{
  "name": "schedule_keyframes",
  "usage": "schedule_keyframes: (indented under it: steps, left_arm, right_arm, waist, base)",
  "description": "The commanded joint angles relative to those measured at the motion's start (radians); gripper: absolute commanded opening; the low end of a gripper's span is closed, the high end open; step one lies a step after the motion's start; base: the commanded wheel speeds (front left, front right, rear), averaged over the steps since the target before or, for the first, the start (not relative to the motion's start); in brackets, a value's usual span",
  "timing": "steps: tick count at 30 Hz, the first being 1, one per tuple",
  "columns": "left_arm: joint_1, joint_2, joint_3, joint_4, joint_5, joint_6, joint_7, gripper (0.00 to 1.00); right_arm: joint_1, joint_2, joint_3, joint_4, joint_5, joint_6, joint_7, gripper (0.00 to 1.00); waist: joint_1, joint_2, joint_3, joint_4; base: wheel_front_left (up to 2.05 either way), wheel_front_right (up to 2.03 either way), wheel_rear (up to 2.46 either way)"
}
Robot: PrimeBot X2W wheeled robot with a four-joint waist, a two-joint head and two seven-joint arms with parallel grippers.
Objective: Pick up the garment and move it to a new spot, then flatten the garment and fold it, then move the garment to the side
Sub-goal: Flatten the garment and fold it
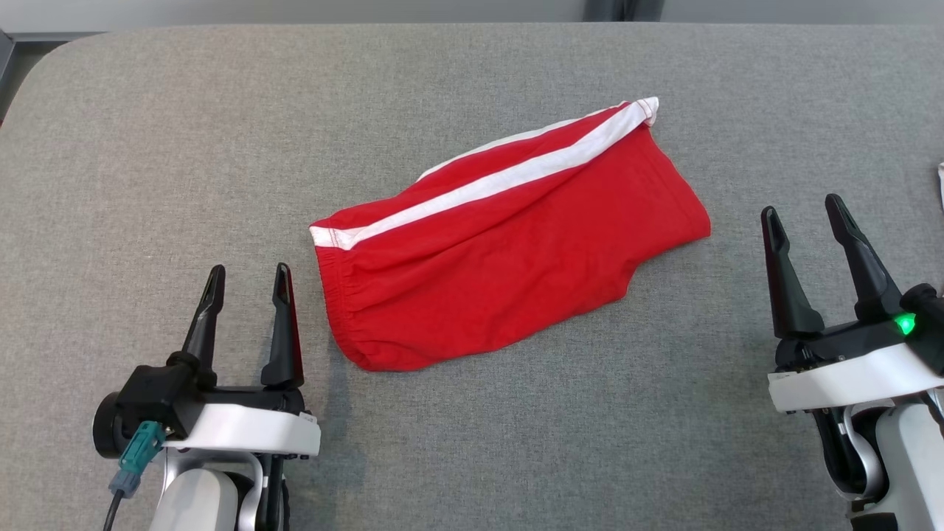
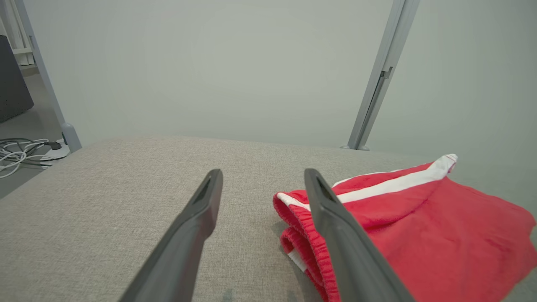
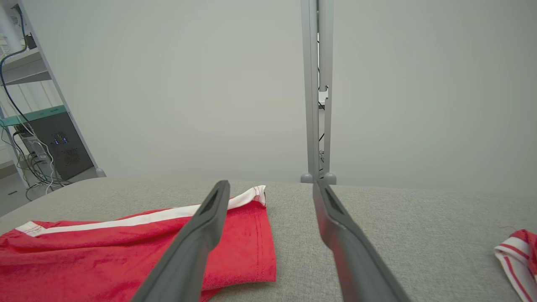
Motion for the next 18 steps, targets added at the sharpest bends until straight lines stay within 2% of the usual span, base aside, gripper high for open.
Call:
schedule_keyframes:
  steps: [1, 9, 14, 18]
  left_arm:
    - [-0.011, 0.003, 0.002, 0.002, 0.007, 0.0, -0.004, 1.0]
    - [-0.044, 0.002, -0.009, 0.012, 0.023, -0.009, -0.004, 1.0]
    - [-0.081, 0.002, -0.031, 0.019, 0.023, -0.014, -0.004, 1.0]
    - [-0.104, 0.001, -0.059, 0.018, 0.007, -0.006, -0.004, 1.0]
  right_arm:
    - [0.009, -0.004, -0.002, 0.004, -0.005, 0.001, -0.005, 1.0]
    - [-0.026, -0.026, 0.008, 0.042, -0.023, 0.001, -0.005, 1.0]
    - [-0.108, -0.049, 0.063, 0.179, -0.046, 0.001, -0.005, 1.0]
    - [-0.193, -0.061, 0.133, 0.341, -0.046, 0.0, -0.005, 1.0]
  waist:
    - [0.0, 0.0, 0.001, 0.0]
    - [0.0, 0.0, 0.015, 0.016]
    - [0.0, 0.0, 0.037, 0.051]
    - [0.0, 0.0, 0.057, 0.08]
  base:
    - [0.0, 0.0, 0.0]
    - [0.0, 0.0, 0.0]
    - [0.0, 0.0, 0.0]
    - [0.0, 0.0, 0.0]
